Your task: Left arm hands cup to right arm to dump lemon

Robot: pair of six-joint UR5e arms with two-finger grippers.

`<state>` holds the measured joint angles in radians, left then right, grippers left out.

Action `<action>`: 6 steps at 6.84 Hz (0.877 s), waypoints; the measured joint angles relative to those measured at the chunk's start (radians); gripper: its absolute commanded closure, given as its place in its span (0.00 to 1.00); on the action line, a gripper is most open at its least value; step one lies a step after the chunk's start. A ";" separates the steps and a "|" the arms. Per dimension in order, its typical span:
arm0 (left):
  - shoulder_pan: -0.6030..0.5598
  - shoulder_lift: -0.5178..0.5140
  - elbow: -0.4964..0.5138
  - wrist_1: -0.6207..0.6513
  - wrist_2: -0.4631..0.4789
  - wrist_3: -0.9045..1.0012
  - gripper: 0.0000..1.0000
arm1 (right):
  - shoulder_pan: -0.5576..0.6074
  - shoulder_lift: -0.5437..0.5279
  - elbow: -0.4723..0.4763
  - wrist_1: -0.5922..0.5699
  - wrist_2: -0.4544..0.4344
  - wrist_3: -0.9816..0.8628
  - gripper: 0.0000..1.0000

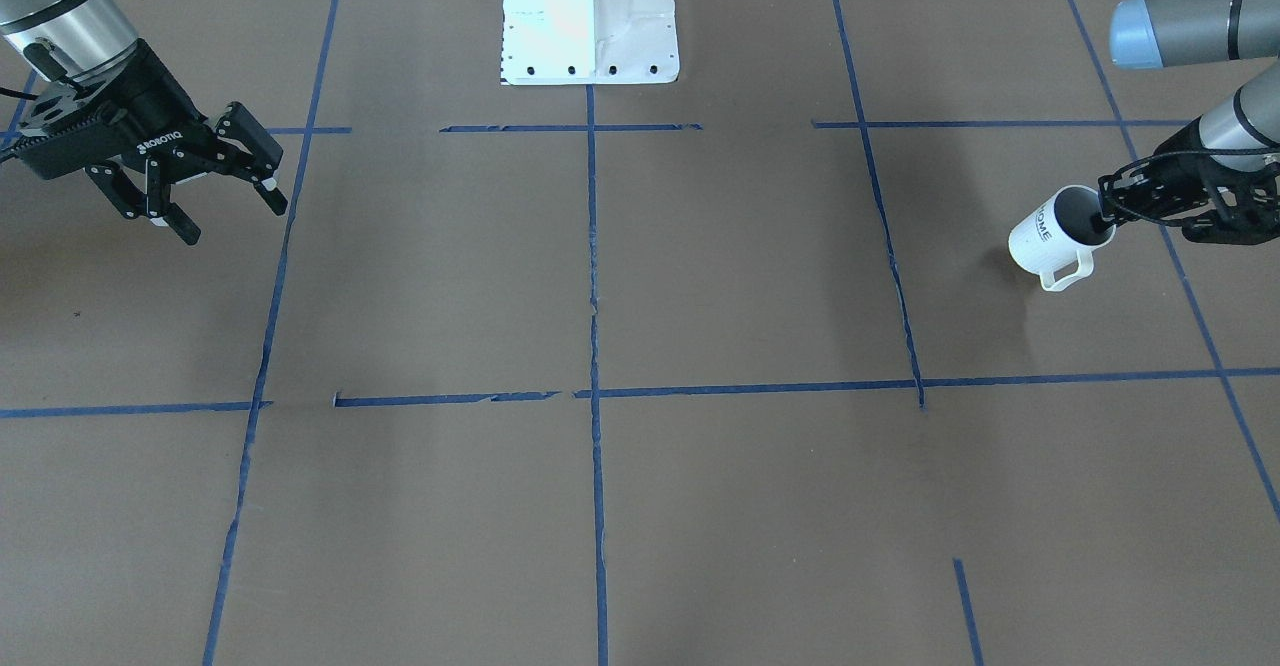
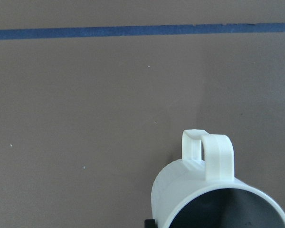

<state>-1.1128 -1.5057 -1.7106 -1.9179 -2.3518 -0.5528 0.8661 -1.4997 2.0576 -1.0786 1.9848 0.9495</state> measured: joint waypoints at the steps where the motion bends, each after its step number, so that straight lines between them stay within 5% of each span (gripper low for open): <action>1: 0.001 0.000 0.005 -0.004 0.000 0.001 0.00 | 0.001 -0.001 -0.001 0.000 0.000 0.000 0.00; 3: 0.001 0.000 0.000 -0.004 -0.001 0.002 0.00 | 0.024 -0.005 -0.003 -0.003 0.028 0.000 0.00; 6: -0.090 0.042 -0.116 0.008 0.003 0.026 0.00 | 0.182 -0.038 -0.011 -0.087 0.189 -0.012 0.00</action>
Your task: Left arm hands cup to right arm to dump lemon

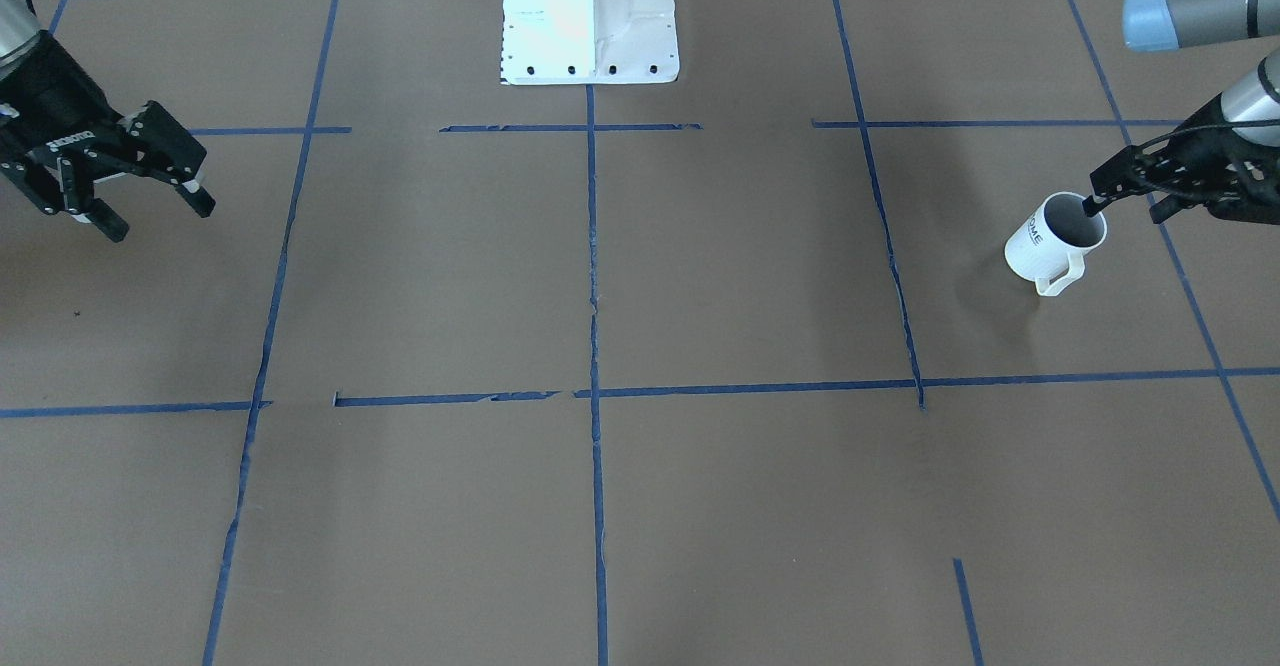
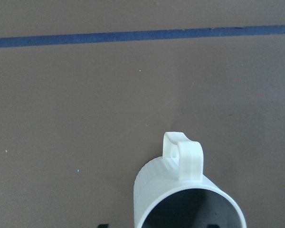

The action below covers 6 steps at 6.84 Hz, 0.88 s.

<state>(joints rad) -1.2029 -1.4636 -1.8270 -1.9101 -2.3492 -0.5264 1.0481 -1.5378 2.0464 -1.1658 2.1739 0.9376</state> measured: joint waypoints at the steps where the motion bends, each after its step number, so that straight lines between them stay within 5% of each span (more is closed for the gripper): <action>1: -0.076 0.013 -0.007 0.019 0.001 0.093 0.00 | 0.069 -0.014 0.001 -0.098 0.063 -0.058 0.00; 4: -0.332 0.009 0.009 0.277 -0.003 0.556 0.00 | 0.236 -0.180 0.003 -0.229 0.156 -0.401 0.00; 6: -0.377 0.000 0.074 0.338 -0.019 0.638 0.00 | 0.319 -0.308 -0.005 -0.239 0.165 -0.593 0.00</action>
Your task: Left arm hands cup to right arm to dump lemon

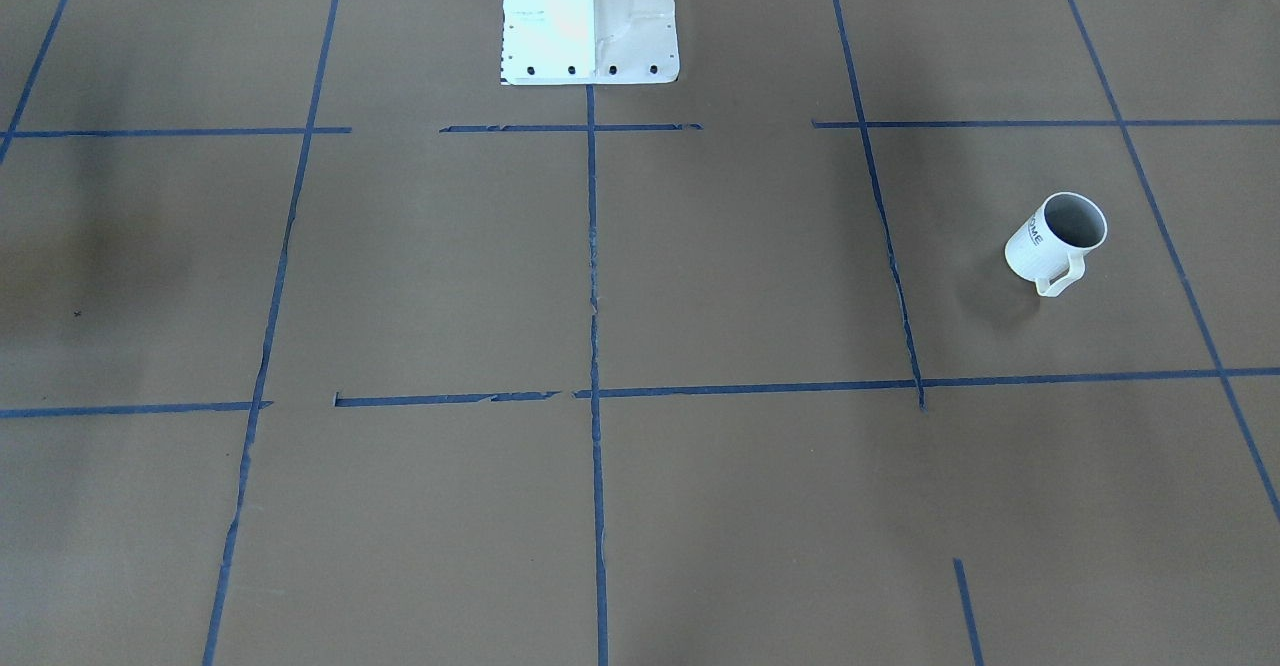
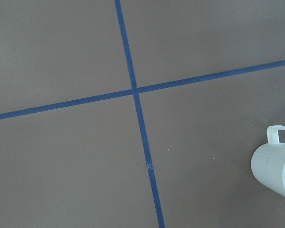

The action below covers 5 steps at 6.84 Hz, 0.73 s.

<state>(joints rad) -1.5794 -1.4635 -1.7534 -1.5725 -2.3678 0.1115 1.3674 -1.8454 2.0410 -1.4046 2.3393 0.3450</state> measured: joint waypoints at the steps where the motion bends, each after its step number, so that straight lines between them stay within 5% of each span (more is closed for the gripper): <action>1: -0.003 0.000 0.015 0.034 -0.014 0.001 0.00 | 0.024 -0.055 -0.002 -0.001 0.019 -0.045 0.00; 5: 0.018 -0.016 0.002 0.123 -0.035 -0.075 0.00 | 0.046 -0.138 -0.026 0.011 0.075 -0.067 0.00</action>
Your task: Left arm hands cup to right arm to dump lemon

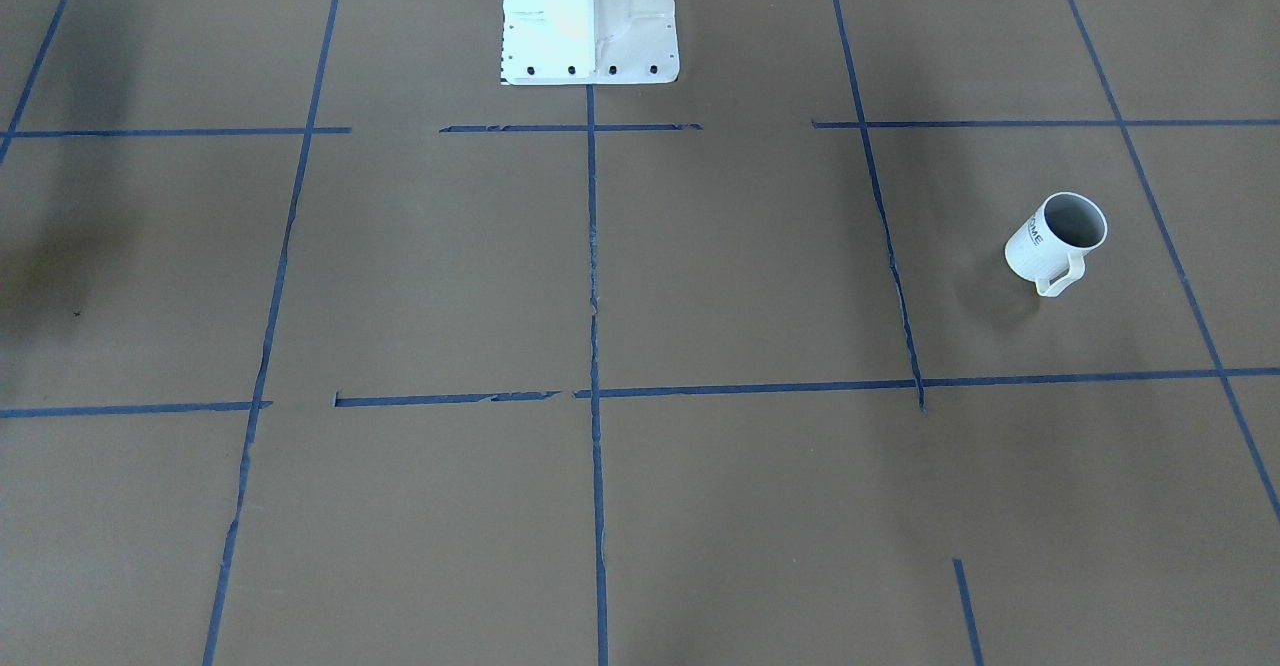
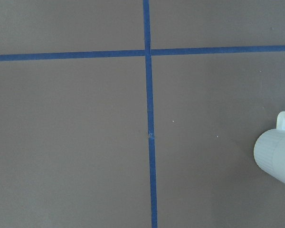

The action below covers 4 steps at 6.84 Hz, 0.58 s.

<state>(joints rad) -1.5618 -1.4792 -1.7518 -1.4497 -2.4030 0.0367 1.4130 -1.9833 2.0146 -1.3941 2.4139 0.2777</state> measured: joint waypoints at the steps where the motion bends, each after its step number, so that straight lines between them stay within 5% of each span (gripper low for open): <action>1: 0.003 -0.002 -0.004 0.000 -0.002 -0.004 0.00 | 0.000 0.008 -0.010 0.001 0.000 0.005 0.00; 4: 0.005 0.002 -0.024 -0.013 -0.004 -0.001 0.00 | 0.015 0.060 -0.009 -0.061 0.002 0.004 0.00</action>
<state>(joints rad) -1.5571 -1.4770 -1.7762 -1.4623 -2.4068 0.0357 1.4277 -1.9229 2.0060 -1.4550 2.4158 0.2819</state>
